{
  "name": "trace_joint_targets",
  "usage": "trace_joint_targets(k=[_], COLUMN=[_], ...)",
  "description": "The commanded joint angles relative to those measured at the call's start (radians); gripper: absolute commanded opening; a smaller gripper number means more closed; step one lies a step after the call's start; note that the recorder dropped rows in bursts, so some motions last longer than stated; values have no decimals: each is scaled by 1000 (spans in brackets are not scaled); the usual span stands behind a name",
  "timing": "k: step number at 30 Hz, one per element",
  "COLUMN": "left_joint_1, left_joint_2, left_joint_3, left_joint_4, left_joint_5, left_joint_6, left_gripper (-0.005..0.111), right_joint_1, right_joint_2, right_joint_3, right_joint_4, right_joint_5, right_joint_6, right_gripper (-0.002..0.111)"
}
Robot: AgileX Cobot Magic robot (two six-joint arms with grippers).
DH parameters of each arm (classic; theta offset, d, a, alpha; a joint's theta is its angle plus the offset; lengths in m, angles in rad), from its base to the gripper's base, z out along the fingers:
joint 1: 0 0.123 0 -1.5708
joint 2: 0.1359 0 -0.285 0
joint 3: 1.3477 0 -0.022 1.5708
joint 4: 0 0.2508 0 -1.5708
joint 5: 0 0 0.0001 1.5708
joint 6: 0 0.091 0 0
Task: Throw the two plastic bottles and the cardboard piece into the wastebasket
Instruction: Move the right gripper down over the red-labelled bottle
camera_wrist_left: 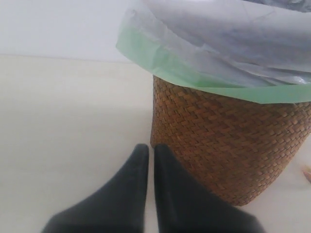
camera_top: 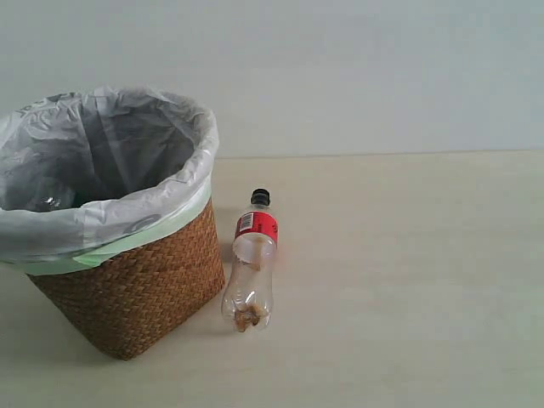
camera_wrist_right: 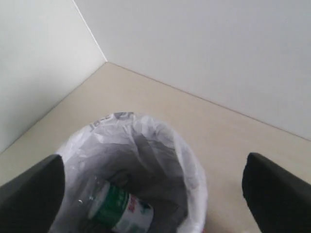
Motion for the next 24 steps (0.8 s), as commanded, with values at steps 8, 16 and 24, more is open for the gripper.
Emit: trace_joint_targets(k=[8,16,24], left_joint_1=[1,1,1], left_joint_2=[-3,-3,-3], left_joint_3=[4,4,4], left_joint_4=[3,3,3], left_joint_5=[-1,-1,-1], left_joint_6=[-5,-5,-5], left_gripper=[4,4,4], right_joint_1=[-1,-1,-1], right_joint_2=[-27,24,213], right_joint_3=[-3,-3,-3], right_joint_4=[-525,-553,-476], right_joint_5=[232,365,410], right_joint_6=[292,336,322], right_gripper=[89,89,89])
